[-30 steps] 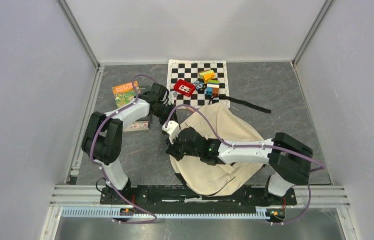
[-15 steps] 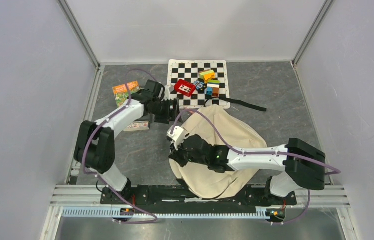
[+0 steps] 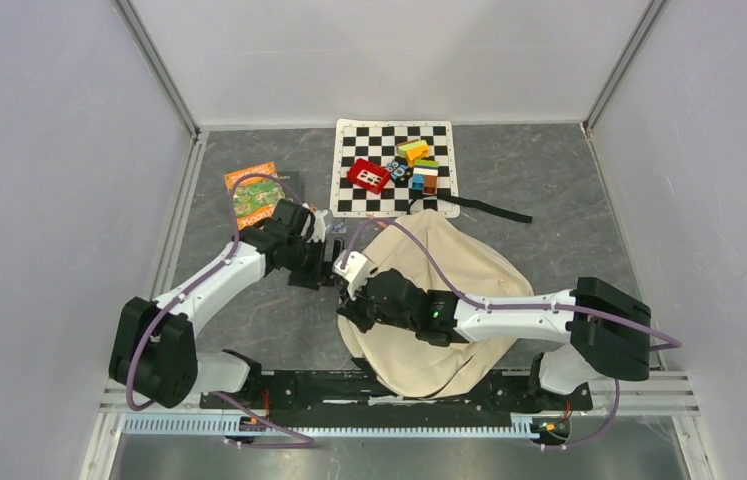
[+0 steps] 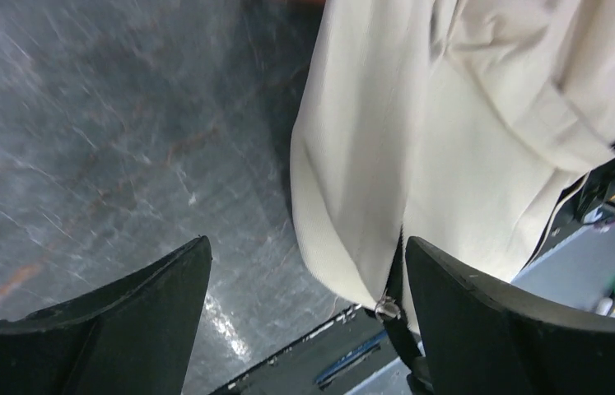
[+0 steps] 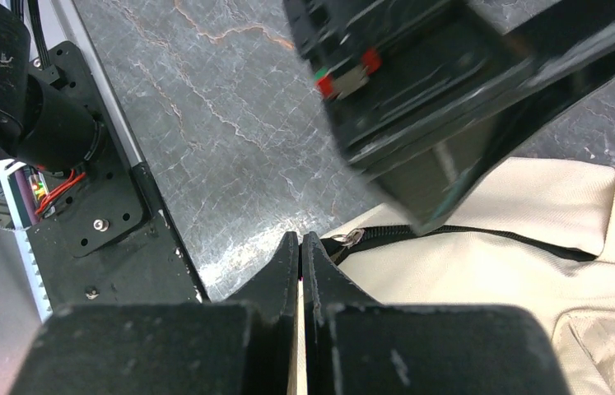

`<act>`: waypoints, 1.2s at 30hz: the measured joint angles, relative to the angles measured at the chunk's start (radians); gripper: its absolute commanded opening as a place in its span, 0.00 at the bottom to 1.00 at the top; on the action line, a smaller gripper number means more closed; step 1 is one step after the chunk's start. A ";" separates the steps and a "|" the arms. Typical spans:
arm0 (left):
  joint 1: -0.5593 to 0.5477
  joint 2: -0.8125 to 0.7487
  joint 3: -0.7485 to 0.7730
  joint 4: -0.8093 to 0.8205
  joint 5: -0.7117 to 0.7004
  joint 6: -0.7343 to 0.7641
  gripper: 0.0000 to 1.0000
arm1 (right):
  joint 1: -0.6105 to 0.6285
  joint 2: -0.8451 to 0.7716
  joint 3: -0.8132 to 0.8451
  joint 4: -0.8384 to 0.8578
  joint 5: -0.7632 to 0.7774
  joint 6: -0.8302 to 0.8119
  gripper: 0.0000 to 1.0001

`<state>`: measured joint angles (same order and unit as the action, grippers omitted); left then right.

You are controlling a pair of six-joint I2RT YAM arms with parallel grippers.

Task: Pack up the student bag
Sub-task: Unzip the student bag at the center of the board.

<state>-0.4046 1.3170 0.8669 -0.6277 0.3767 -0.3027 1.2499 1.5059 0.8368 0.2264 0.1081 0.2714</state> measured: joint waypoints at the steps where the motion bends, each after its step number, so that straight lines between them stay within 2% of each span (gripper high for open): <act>1: -0.005 0.000 -0.016 -0.013 0.002 0.000 0.91 | 0.000 0.000 0.000 0.002 0.002 0.000 0.00; 5: -0.020 0.001 -0.036 -0.023 0.020 -0.003 0.78 | 0.000 0.000 0.000 0.005 0.001 0.000 0.00; 10: -0.026 0.020 -0.037 0.027 0.053 -0.023 0.73 | 0.000 0.000 0.006 0.000 -0.003 -0.006 0.00; 12: -0.031 0.035 -0.037 0.048 0.067 -0.030 0.67 | 0.000 0.000 0.006 -0.001 -0.003 -0.008 0.00; 13: -0.034 0.047 -0.037 0.059 0.075 -0.031 0.61 | 0.000 0.000 0.006 -0.002 -0.003 -0.008 0.00; 16: -0.044 0.082 -0.037 0.078 0.107 -0.040 0.28 | 0.000 0.000 0.006 -0.004 -0.003 -0.011 0.00; 19: -0.051 0.102 -0.033 0.087 0.145 -0.045 0.15 | 0.000 0.000 0.006 -0.008 -0.003 -0.017 0.00; 22: -0.051 0.107 -0.004 0.082 0.158 -0.043 0.06 | 0.000 0.000 0.009 -0.022 -0.005 -0.028 0.00; 25: -0.051 0.123 0.062 0.067 0.160 -0.042 0.02 | -0.002 -0.004 0.015 -0.050 0.003 -0.045 0.00; 36: -0.036 0.361 0.421 -0.041 0.149 0.022 0.02 | -0.005 -0.061 0.043 -0.162 0.036 -0.062 0.00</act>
<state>-0.4404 1.6783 1.2881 -0.6685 0.5259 -0.2806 1.2449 1.4448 0.8803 0.0647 0.1444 0.2092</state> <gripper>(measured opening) 0.047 0.009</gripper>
